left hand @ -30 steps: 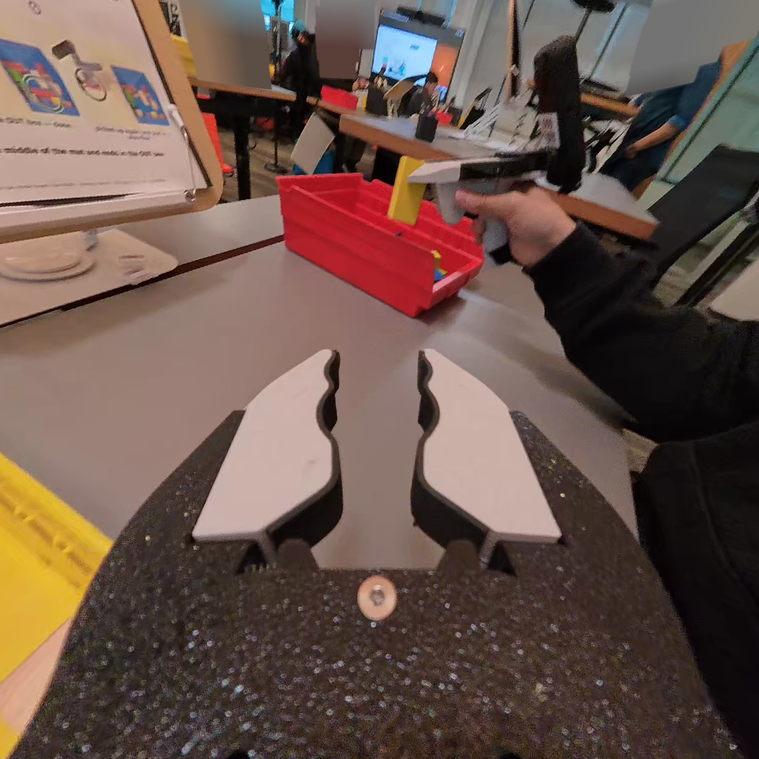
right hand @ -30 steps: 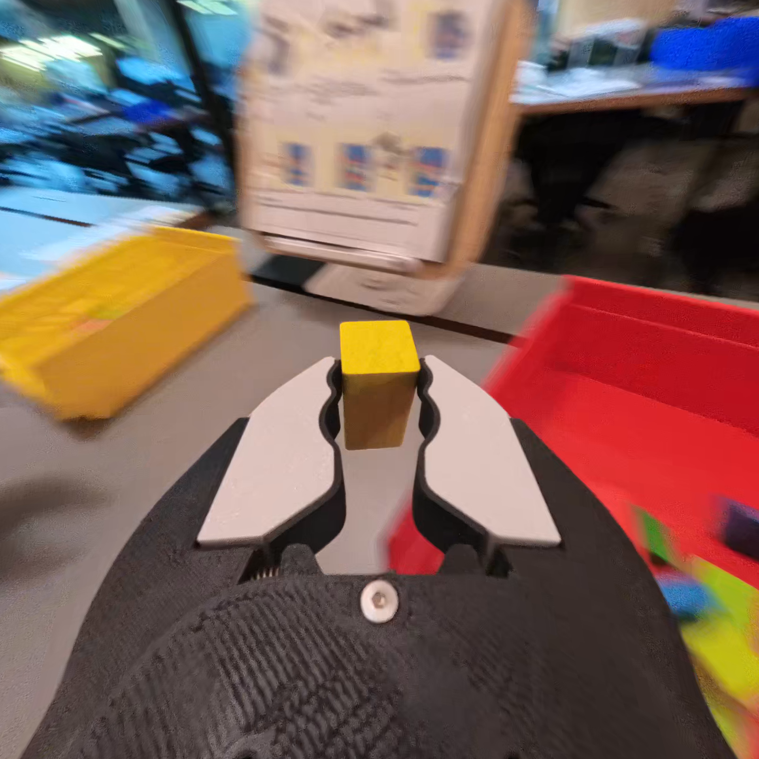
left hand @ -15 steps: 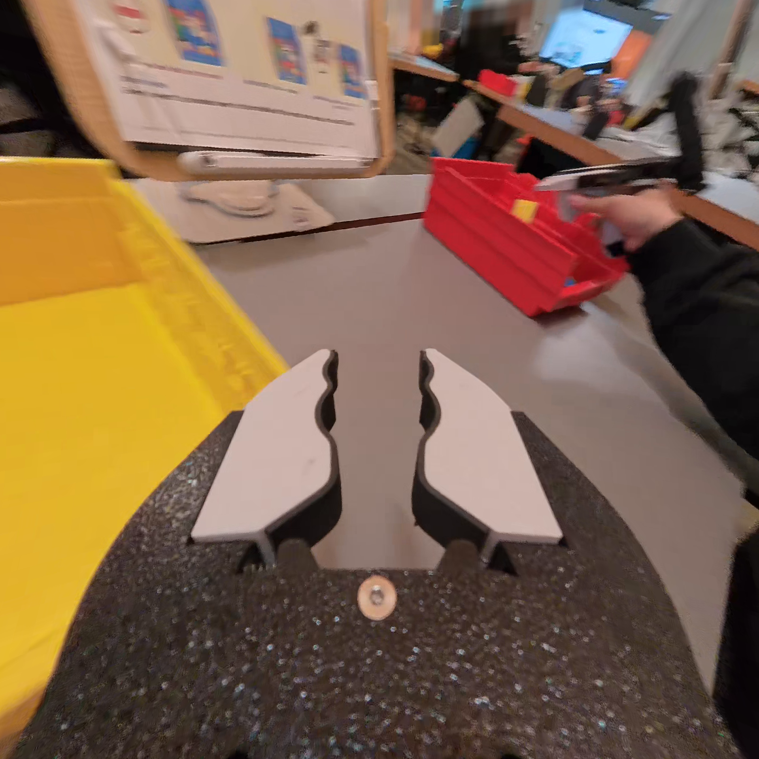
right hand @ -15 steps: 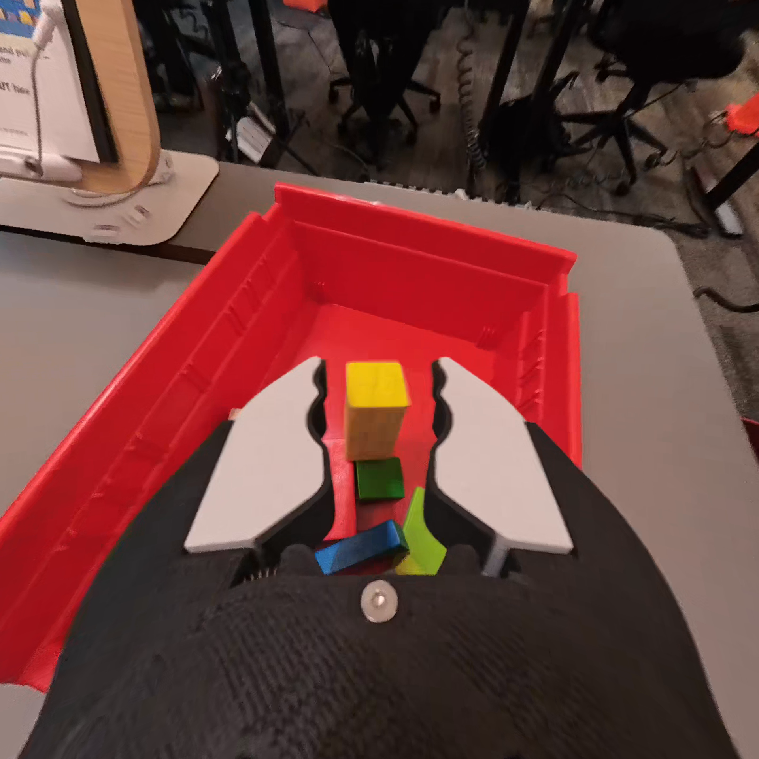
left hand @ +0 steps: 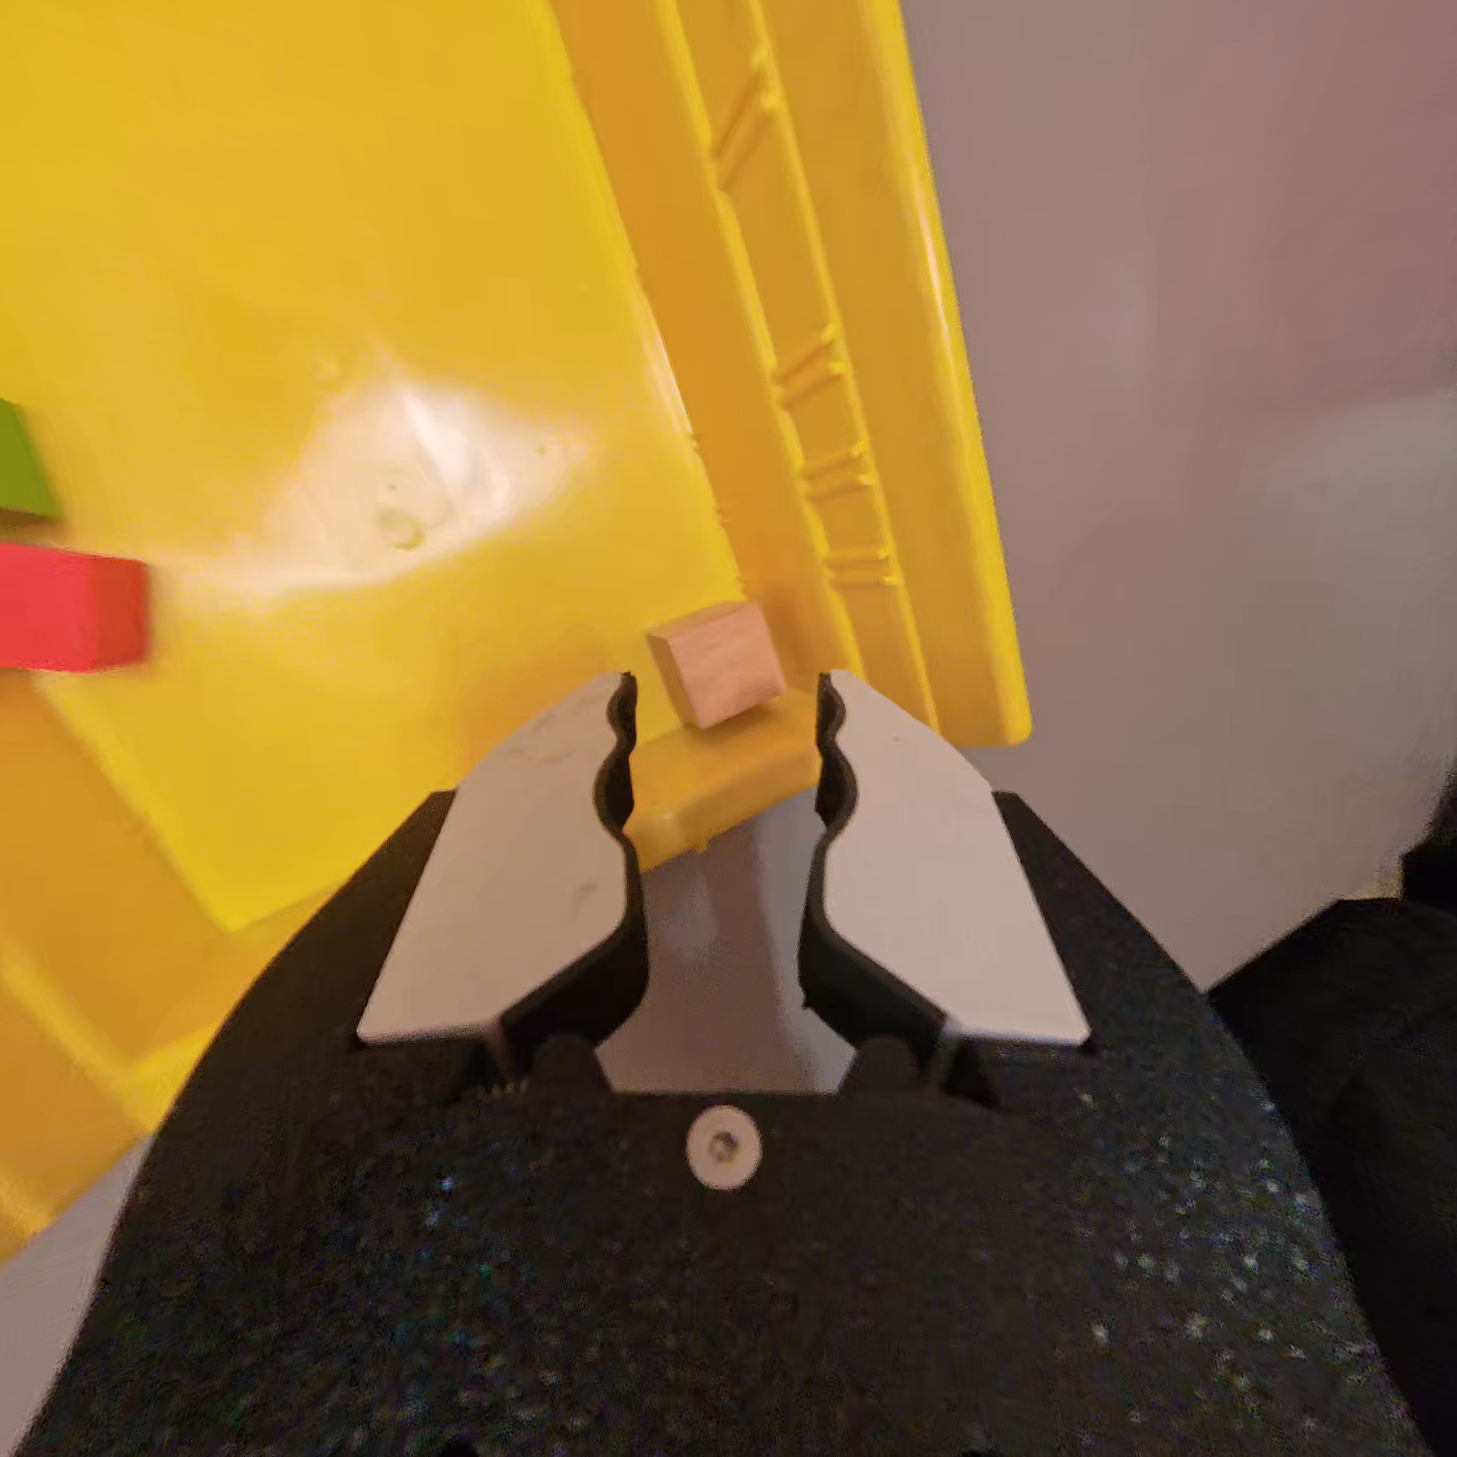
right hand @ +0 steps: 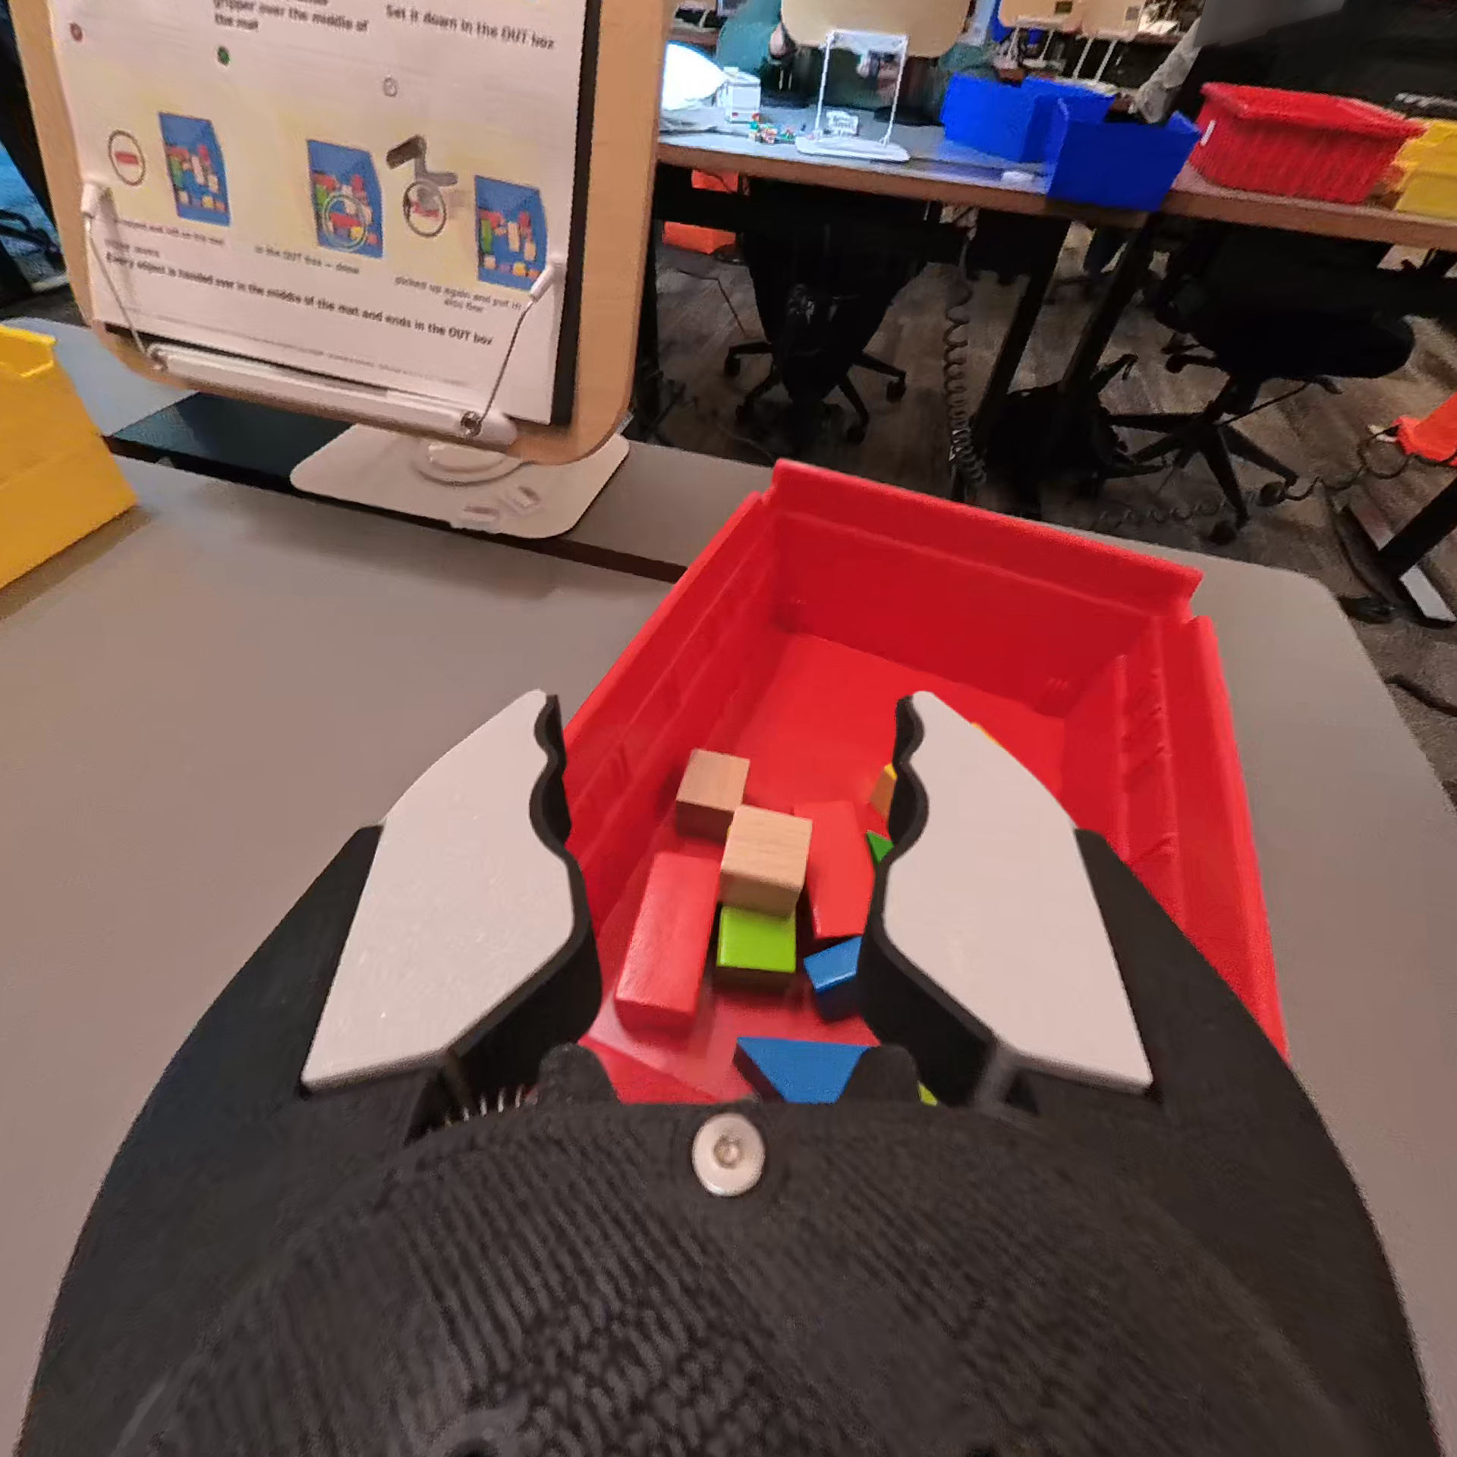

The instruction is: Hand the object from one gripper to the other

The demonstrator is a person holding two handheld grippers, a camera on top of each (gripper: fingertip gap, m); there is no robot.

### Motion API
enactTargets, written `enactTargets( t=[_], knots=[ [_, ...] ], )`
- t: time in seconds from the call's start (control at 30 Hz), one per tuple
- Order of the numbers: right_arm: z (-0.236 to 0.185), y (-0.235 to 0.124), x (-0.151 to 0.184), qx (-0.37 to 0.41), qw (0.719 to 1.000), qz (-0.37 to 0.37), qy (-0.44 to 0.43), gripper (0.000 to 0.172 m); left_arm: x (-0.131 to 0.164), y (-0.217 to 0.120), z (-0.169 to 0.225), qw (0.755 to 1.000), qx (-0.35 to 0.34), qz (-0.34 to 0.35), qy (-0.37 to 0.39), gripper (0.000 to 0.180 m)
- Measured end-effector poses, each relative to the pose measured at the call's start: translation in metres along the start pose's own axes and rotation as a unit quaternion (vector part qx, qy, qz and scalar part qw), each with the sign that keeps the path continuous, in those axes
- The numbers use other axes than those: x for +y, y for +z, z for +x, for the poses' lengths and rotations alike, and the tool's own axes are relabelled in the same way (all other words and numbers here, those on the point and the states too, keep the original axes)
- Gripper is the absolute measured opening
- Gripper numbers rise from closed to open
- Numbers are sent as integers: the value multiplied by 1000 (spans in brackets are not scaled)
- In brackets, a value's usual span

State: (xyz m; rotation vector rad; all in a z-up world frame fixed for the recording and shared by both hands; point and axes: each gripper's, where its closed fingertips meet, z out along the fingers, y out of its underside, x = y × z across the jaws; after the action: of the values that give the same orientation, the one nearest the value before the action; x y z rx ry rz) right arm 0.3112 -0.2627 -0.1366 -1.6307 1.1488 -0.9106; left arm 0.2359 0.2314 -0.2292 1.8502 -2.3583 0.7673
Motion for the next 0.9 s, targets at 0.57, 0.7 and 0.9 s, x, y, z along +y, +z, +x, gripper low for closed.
enactTargets(
  t=[0.57,0.7,0.9],
  knots=[
    [-35,-6,14,-51,998,-12,22,79,24,39,-5,978,-92,-185,-11,32],
    [-64,-9,3,-96,995,1,15,79,5,11,2,994,-67,-87,27,32],
    [-168,-16,-30,-285,956,50,47,89,-35,-49,73,975,61,143,161,32]
  ],
)
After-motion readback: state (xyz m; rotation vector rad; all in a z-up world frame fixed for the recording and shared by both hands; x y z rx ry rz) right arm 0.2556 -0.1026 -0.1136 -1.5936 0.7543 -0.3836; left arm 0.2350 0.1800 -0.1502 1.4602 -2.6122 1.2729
